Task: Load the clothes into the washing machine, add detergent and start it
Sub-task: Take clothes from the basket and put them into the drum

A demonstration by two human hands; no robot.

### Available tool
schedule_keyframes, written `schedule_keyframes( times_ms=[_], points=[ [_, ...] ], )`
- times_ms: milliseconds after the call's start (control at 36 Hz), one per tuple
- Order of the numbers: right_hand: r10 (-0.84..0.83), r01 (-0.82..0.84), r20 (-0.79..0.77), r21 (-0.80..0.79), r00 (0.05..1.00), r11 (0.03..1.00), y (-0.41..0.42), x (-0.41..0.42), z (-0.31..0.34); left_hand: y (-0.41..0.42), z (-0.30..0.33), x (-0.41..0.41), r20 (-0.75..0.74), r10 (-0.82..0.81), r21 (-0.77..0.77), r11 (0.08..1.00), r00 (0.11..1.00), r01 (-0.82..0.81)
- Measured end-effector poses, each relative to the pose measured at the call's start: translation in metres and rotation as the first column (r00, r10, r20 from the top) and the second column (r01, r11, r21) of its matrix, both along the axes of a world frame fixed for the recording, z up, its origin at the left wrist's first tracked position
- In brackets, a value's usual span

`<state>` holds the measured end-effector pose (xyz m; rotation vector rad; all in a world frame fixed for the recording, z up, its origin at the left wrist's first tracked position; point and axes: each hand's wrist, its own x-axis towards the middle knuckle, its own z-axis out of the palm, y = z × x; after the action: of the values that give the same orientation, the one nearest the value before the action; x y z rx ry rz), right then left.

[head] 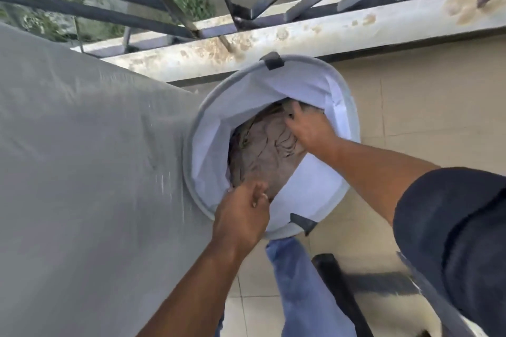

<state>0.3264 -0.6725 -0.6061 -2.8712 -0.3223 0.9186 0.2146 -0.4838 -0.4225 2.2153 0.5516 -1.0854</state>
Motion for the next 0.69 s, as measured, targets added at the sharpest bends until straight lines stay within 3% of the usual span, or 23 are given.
schedule_keyframes(
  times_ms=[83,194,250,306,333,417,583,694],
  points=[
    [-0.085,0.086,-0.038,0.035,0.996,0.996,-0.003,0.012,-0.008,0.003,-0.009,-0.009,0.014,-0.001,0.002,1.0,1.0,0.001],
    [-0.114,0.128,-0.148,0.086,0.982,0.988,0.012,0.014,0.019,0.0,-0.01,-0.009,-0.051,0.164,0.001,0.986,0.985,-0.164],
    [-0.005,0.044,-0.246,0.152,0.969,0.987,0.02,0.004,0.041,-0.004,-0.007,-0.008,-0.074,0.226,-0.003,0.974,0.971,-0.227],
    [0.052,-0.023,-0.123,0.227,0.991,0.974,0.017,-0.011,0.057,-0.006,0.001,-0.007,-0.09,0.278,-0.021,0.96,0.956,-0.281],
    [0.02,0.023,-0.165,0.255,0.986,0.967,0.018,-0.016,0.076,-0.007,0.006,-0.006,-0.098,0.298,-0.032,0.953,0.949,-0.302],
    [-0.144,0.167,-0.093,0.319,0.985,0.933,0.015,-0.043,0.124,-0.008,0.028,-0.006,-0.103,0.33,-0.055,0.94,0.938,-0.337],
    [-0.348,0.345,-0.089,0.489,0.933,0.801,0.008,-0.093,0.238,-0.008,0.09,-0.001,-0.071,0.217,-0.107,0.969,0.974,-0.224],
    [-0.443,0.331,0.048,0.593,0.895,0.734,0.017,-0.11,0.335,-0.005,0.143,0.003,0.049,0.091,-0.177,0.981,0.995,-0.081]
  ],
)
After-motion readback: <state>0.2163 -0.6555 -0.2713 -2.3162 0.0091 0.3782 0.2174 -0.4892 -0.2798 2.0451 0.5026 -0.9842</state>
